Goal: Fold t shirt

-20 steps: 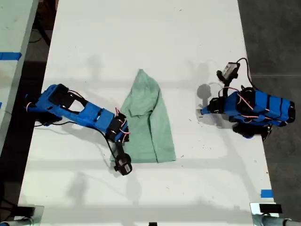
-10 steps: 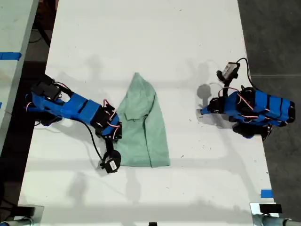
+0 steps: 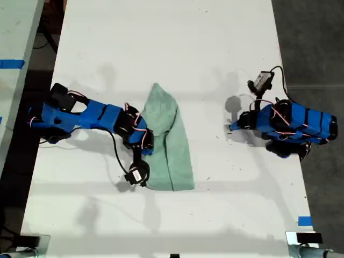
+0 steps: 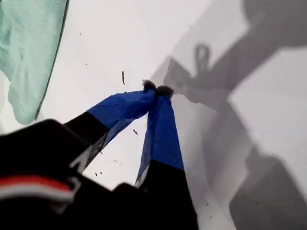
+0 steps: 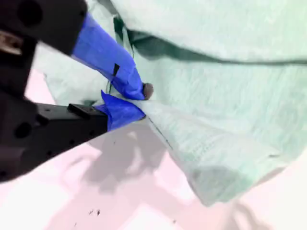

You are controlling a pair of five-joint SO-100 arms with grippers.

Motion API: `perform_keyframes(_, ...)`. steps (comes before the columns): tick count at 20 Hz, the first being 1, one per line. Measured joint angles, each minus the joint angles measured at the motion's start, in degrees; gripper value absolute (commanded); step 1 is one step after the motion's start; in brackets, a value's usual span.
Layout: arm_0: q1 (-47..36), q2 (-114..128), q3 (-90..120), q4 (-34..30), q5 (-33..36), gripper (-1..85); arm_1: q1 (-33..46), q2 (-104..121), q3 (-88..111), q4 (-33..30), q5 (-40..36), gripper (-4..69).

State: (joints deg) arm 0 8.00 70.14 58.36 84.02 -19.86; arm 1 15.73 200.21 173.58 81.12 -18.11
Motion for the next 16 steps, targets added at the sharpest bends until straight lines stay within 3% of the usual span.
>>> perform_keyframes(6,-2.5,-5.4,-0.1,-17.4,4.7,-0.3,0.0,0.0,0.0,0.0,0.0,-0.1)
perform_keyframes(8,-2.8,-6.4,-0.1,-18.8,4.9,15.2,0.0,0.0,0.0,0.0,0.0,-0.1)
perform_keyframes(10,-2.7,-6.6,-0.1,-18.8,3.5,42.6,0.0,0.0,0.0,0.0,0.0,-0.1)
perform_keyframes(12,-2.7,-6.6,-0.1,-18.7,-1.0,44.0,0.0,0.0,0.0,0.0,0.0,-0.1)
perform_keyframes(13,-2.6,-6.5,-0.1,-18.7,-1.8,41.5,0.0,0.0,0.0,0.0,0.0,-0.1)
perform_keyframes(14,-2.4,-6.2,-0.1,-18.7,-2.0,30.9,0.0,0.0,0.0,0.0,0.0,-0.1)
perform_keyframes(16,-2.0,-4.3,-0.1,-17.0,-1.2,-0.4,0.0,0.0,0.0,0.0,0.0,-0.1)
